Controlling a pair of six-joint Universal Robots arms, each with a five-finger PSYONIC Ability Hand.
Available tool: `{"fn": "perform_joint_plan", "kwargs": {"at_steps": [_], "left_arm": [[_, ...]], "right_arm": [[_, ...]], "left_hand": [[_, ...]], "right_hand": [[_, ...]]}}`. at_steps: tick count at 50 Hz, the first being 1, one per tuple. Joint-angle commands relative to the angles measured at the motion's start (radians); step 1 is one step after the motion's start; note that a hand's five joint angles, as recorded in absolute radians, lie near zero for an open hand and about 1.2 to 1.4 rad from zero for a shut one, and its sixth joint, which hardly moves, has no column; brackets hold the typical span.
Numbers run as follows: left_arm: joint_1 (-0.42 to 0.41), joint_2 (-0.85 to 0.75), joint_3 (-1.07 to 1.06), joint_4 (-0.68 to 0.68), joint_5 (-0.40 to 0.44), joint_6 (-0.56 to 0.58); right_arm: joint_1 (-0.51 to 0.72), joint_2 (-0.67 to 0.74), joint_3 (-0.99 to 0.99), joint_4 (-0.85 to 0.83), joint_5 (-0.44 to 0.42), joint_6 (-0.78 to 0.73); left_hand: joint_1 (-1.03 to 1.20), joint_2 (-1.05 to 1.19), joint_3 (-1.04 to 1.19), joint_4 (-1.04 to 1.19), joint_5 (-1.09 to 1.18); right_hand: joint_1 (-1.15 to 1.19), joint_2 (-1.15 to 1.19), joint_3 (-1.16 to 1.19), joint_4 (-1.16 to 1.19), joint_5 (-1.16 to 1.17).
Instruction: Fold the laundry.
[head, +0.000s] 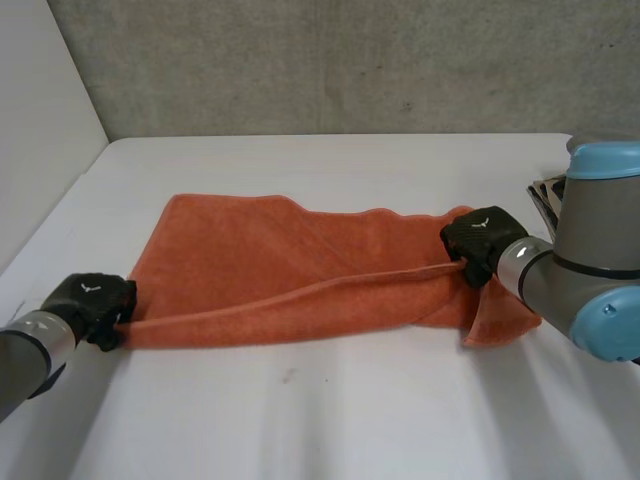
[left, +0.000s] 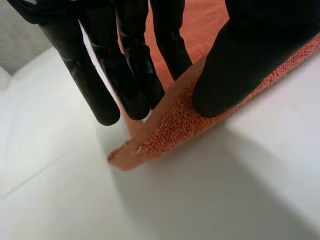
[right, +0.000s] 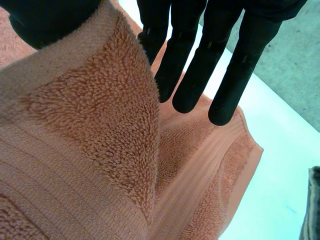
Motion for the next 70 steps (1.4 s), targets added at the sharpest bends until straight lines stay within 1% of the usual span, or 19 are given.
{"fn": "perform_joint_plan", "kwargs": {"at_steps": [1,5,6,8,10,13,17,21,28,34,36,39,42,47,57,63,66,68,70], "left_arm": [[0.009,0.165,-0.035,-0.037,0.0,-0.015],[0.013,0.265,-0.045,-0.17,0.059,0.015],[0.021,0.294,-0.044,-0.253,0.079,0.053],[0.035,0.314,-0.041,-0.331,0.09,0.11],[0.065,0.313,-0.044,-0.434,0.092,0.205],[0.084,0.285,-0.035,-0.456,0.089,0.274],[0.05,0.178,0.01,-0.367,0.07,0.305],[-0.072,0.026,0.146,-0.153,0.021,0.241],[-0.142,-0.092,0.451,0.208,-0.095,0.076],[-0.139,-0.095,0.721,0.562,-0.23,-0.162],[-0.139,-0.095,0.764,0.61,-0.255,-0.205],[-0.142,-0.088,0.811,0.564,-0.255,-0.241],[-0.139,-0.083,0.792,0.489,-0.22,-0.242],[-0.119,-0.065,0.684,0.426,-0.2,-0.241],[-0.094,-0.077,0.348,0.452,-0.177,-0.229],[-0.091,-0.123,0.2,0.535,-0.149,-0.199],[-0.091,-0.14,0.157,0.582,-0.138,-0.195],[-0.093,-0.144,0.143,0.607,-0.132,-0.195],[-0.091,-0.144,0.134,0.618,-0.132,-0.195]], "right_arm": [[-0.009,-0.087,0.033,0.089,-0.019,-0.033],[-0.027,-0.15,0.093,0.292,-0.062,-0.191],[-0.041,-0.168,0.133,0.395,-0.077,-0.301],[-0.057,-0.179,0.171,0.469,-0.086,-0.395],[-0.078,-0.186,0.208,0.523,-0.097,-0.523],[-0.083,-0.174,0.214,0.494,-0.089,-0.553],[-0.064,-0.107,0.158,0.397,-0.066,-0.523],[-0.034,-0.01,0.012,0.27,-0.044,-0.428],[-0.008,0.068,-0.271,0.082,-0.001,-0.294],[-0.018,-0.004,-0.405,-0.325,0.016,-0.181],[-0.018,-0.031,-0.384,-0.452,-0.003,-0.141],[-0.024,-0.076,-0.318,-0.687,-0.097,-0.049],[-0.032,-0.073,-0.312,-0.671,-0.158,-0.021],[-0.037,-0.042,-0.329,-0.543,-0.191,-0.016],[-0.038,0.099,-0.271,-0.321,-0.275,-0.021],[-0.037,0.203,-0.224,-0.288,-0.266,-0.027],[-0.046,0.248,-0.22,-0.279,-0.215,-0.015],[-0.052,0.269,-0.218,-0.275,-0.172,0.007],[-0.057,0.275,-0.217,-0.27,-0.131,0.045]], "left_hand": [[0.228,0.202,0.208,0.199,0.236],[0.228,0.202,0.208,0.199,0.236],[0.228,0.202,0.208,0.199,0.236],[0.228,0.202,0.208,0.199,0.236],[0.228,0.202,0.208,0.199,0.236],[0.228,0.202,0.208,0.199,0.236],[0.228,0.202,0.208,0.199,0.236],[0.228,0.202,0.208,0.199,0.236],[0.228,0.202,0.208,0.199,0.236],[0.228,0.202,0.208,0.199,0.236],[0.228,0.202,0.208,0.199,0.236],[0.228,0.202,0.208,0.199,0.236],[0.228,0.202,0.208,0.199,0.236],[0.228,0.202,0.208,0.199,0.236],[0.228,0.202,0.208,0.199,0.236],[0.228,0.202,0.208,0.199,0.236],[0.228,0.202,0.208,0.199,0.236],[0.228,0.202,0.208,0.199,0.236],[0.228,0.202,0.208,0.199,0.236]], "right_hand": [[0.287,0.216,0.202,0.196,0.189],[0.287,0.216,0.202,0.196,0.189],[0.287,0.216,0.202,0.196,0.189],[0.287,0.216,0.202,0.196,0.189],[0.287,0.216,0.202,0.196,0.189],[0.287,0.216,0.202,0.196,0.189],[0.287,0.216,0.202,0.196,0.189],[0.287,0.216,0.202,0.196,0.189],[0.287,0.216,0.202,0.196,0.189],[0.287,0.216,0.202,0.196,0.189],[0.287,0.216,0.202,0.196,0.189],[0.287,0.216,0.202,0.196,0.189],[0.287,0.216,0.202,0.196,0.189],[0.287,0.216,0.202,0.196,0.189],[0.287,0.216,0.202,0.196,0.189],[0.287,0.216,0.202,0.196,0.189],[0.135,0.063,0.05,0.044,0.037],[-0.187,-0.259,-0.272,-0.278,-0.285],[-0.361,-0.433,-0.446,-0.452,-0.459]]}}
